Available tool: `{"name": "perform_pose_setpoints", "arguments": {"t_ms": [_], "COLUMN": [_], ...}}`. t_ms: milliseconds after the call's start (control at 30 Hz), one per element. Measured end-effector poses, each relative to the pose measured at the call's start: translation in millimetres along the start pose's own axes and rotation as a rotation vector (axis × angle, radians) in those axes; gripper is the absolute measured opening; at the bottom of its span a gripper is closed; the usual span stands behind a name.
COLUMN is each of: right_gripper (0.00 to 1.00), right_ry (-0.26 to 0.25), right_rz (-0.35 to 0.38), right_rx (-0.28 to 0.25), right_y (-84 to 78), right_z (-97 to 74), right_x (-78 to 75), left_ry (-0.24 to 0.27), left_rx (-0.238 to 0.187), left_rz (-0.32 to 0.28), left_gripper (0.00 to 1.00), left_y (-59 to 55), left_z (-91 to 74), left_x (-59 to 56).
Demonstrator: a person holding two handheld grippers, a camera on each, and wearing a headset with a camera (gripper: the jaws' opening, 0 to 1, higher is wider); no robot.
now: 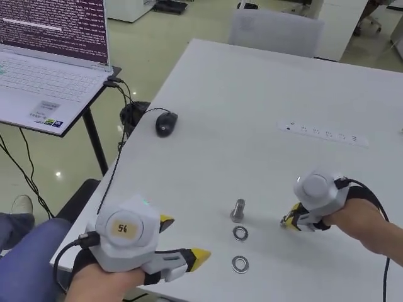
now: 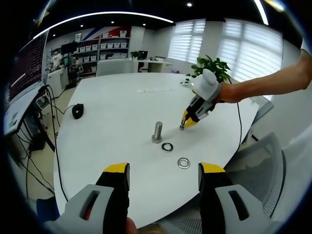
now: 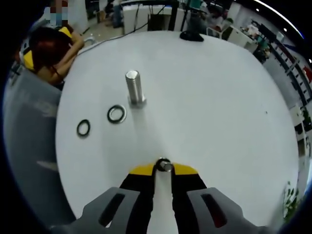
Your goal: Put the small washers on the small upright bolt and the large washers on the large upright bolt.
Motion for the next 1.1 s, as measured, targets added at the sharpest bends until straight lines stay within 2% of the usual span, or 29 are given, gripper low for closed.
{"name": "perform_pose_setpoints", "arguments": {"t_ms": [133, 233, 367, 500, 633, 667, 767, 867, 1000, 1033, 1100], "right_gripper": [0.14, 0.14, 0.19, 0.19, 0.18, 0.18, 0.18, 0.18, 0.18, 0.18, 0.19], "right_ry": [0.001, -0.003, -0.015, -0.043, -0.022, 0.0, 0.029, 0.086, 0.161, 0.178, 0.18], "right_rz": [0.007, 0.03, 0.048, 0.123, 0.13, 0.149, 0.139, 0.097, -0.017, -0.048, -0.078], "right_rx": [0.001, 0.001, -0.008, -0.023, -0.022, -0.032, -0.053, -0.112, -0.157, -0.17, -0.175], "right_y": [-2.6, -2.7, -5.2, -15.5, -32.4, -34.3, -34.1, -19.2, 4.9, 10.1, 21.0], "right_z": [7.3, 5.6, -2.4, -14.2, -18.0, -17.9, -19.9, -20.5, -17.4, -16.7, -12.8], "right_x": [-0.4, -2.8, -3.2, 2.5, 23.1, 33.0, 52.8, 82.2, 117.3, 123.5, 131.6], "left_ry": [0.008, 0.011, 0.013, 0.015, 0.012, 0.011, 0.007, 0.004, 0.001, 0.002, 0.002], "left_rx": [-0.001, -0.005, -0.009, -0.009, -0.009, -0.009, -0.011, -0.009, -0.009, -0.01, -0.01], "left_rz": [-0.006, -0.009, -0.008, -0.006, 0.0, 0.0, 0.004, 0.007, 0.009, 0.008, 0.008], "left_gripper": [0.56, 0.56, 0.56, 0.56, 0.56, 0.56, 0.56, 0.56, 0.56, 0.56, 0.56], "left_y": [-0.3, 1.0, 2.3, 1.5, 1.7, 1.8, 2.4, 1.3, 0.8, 0.8, 0.5], "left_z": [-1.7, -2.1, -2.7, -2.6, -2.1, -2.0, -1.7, -1.1, -1.8, -2.1, -2.5], "left_x": [2.0, 1.8, 1.1, 1.3, 0.0, -0.2, -1.6, -2.6, -4.6, -4.8, -5.0]}}
Point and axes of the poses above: the centre of the closed fingertips' face, and the gripper's own axes: z roughly forward along the fingers, x roughly to its left, y roughly out of its top, the point moved 1 cm from there along -z, roughly backward along the fingers, and after that the axes turned 8 degrees about -y, right-handed, at the moved point
